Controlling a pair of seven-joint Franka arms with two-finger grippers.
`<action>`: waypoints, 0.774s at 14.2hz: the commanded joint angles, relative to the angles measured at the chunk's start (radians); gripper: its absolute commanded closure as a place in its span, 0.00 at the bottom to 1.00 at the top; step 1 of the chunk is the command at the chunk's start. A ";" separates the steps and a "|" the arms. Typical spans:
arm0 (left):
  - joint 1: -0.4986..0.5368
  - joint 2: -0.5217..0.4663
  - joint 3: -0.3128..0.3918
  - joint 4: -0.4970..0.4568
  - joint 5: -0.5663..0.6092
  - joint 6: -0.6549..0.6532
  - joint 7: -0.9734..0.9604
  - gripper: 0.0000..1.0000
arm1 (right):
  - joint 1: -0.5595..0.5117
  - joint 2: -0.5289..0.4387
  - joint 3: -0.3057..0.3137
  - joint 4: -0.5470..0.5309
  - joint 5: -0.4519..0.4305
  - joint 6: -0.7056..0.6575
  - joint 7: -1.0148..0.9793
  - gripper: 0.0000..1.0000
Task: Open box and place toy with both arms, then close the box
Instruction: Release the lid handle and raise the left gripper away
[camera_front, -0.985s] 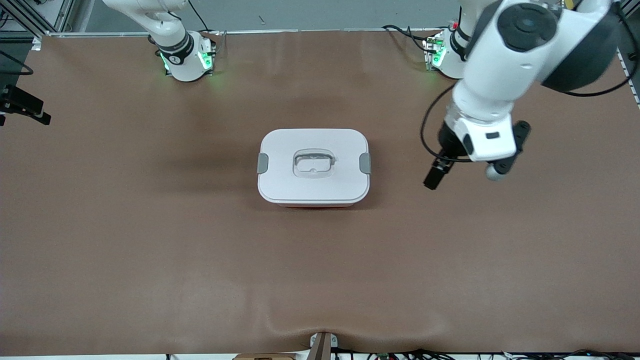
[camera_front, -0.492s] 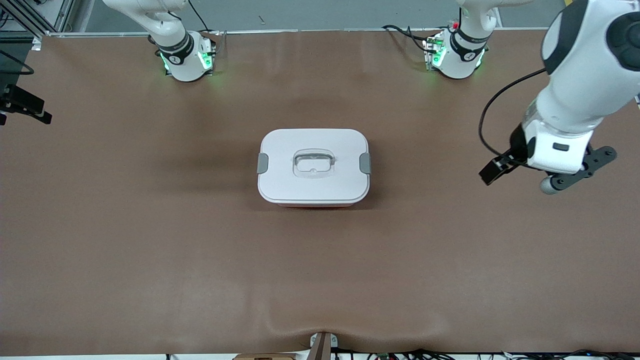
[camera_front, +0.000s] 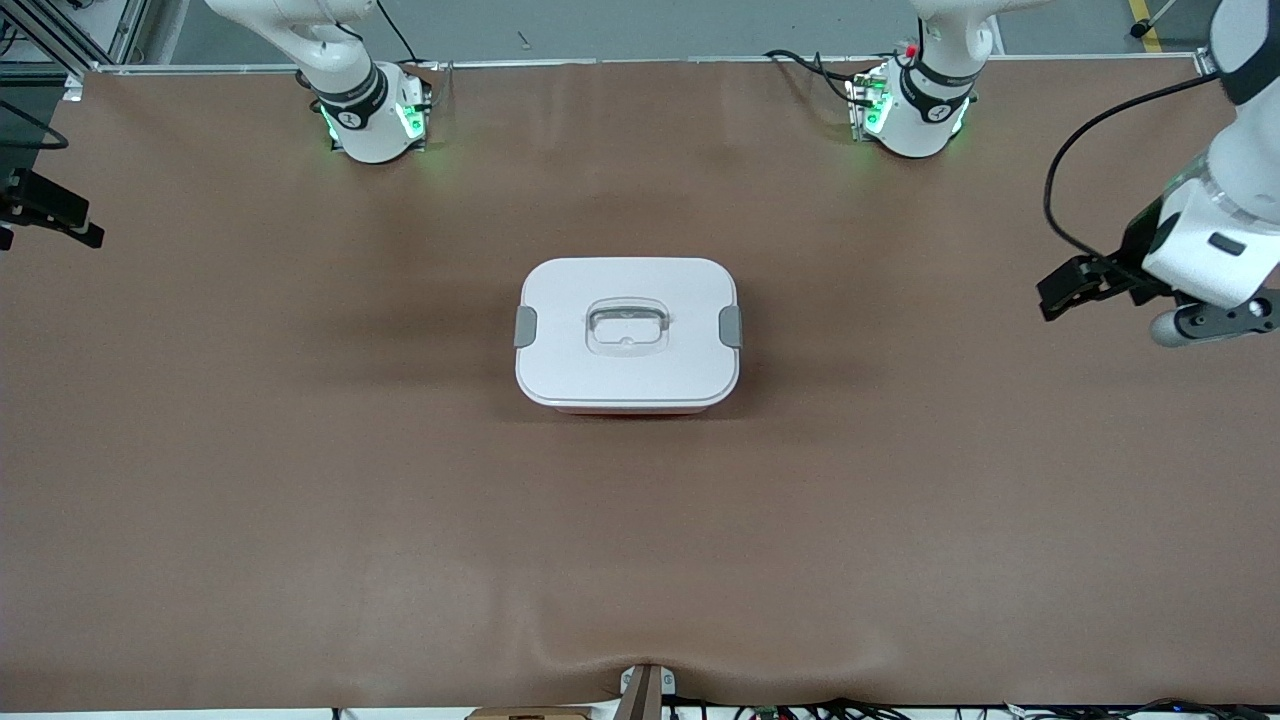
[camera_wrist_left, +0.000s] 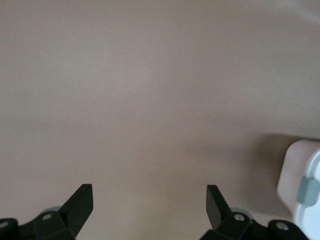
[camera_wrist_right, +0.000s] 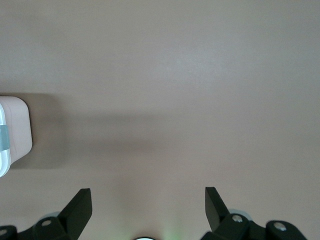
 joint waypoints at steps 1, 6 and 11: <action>0.023 -0.049 -0.003 -0.009 -0.018 -0.041 0.080 0.00 | -0.016 -0.004 0.010 0.005 -0.003 -0.012 -0.013 0.00; -0.100 -0.129 0.103 -0.071 -0.021 -0.069 0.072 0.00 | -0.016 -0.004 0.010 0.007 -0.003 -0.010 -0.013 0.00; -0.338 -0.263 0.350 -0.206 -0.064 -0.056 0.075 0.00 | -0.016 -0.004 0.010 0.007 -0.003 -0.007 -0.011 0.00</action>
